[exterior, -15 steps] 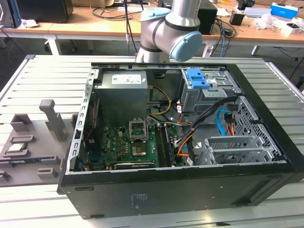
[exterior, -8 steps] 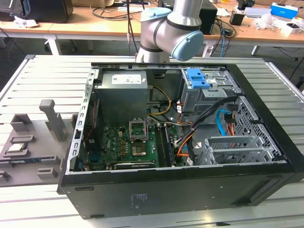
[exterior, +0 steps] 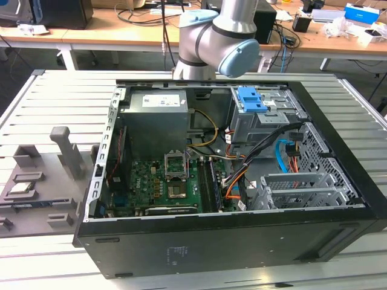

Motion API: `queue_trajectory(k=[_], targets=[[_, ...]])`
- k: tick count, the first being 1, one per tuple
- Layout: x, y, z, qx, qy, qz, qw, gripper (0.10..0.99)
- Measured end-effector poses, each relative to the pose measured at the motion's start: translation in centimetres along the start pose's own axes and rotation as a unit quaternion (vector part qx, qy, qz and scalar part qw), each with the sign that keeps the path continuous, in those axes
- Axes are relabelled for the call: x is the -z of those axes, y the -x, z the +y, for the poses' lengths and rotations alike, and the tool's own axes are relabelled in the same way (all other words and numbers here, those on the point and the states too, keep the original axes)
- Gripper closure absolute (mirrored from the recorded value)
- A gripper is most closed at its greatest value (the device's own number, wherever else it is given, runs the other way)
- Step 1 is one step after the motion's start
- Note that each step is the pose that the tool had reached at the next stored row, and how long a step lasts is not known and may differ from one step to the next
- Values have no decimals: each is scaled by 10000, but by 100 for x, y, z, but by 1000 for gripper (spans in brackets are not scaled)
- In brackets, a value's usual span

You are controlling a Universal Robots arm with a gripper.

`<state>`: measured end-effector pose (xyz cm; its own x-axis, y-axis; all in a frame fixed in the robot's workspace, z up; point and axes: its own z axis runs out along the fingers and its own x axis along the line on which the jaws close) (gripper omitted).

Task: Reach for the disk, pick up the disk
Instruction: 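Pick up the disk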

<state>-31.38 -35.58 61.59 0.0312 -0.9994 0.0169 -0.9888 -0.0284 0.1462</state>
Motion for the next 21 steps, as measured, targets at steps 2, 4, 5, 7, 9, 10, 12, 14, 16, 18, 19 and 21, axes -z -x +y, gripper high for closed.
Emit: queue_trajectory(k=[2, 4, 5, 7, 9, 10, 12, 14, 16, 18, 19, 21], targets=[[-1, 0, 4, -5, -231, 6, 9997, 722], [-2, 0, 6, -8, -354, 9, 9994, 722], [-1, 0, 5, -7, -359, 10, 9994, 722], [-2, 0, 6, -8, -376, 10, 9993, 722], [-6, -2, 7, 4, -379, -105, 9992, 722], [-10, -5, 6, 11, -381, -159, 9991, 722], [-16, -6, 5, 14, -381, -164, 9991, 722], [-36, -7, 1, 58, -381, -160, 9991, 722], [-74, -7, -5, 86, -379, -156, 9991, 722], [-112, -6, -11, 88, -379, -156, 9991, 722], [-141, -6, -15, 88, -379, -157, 9991, 722], [-164, -7, -18, 88, -379, -157, 9991, 722]])
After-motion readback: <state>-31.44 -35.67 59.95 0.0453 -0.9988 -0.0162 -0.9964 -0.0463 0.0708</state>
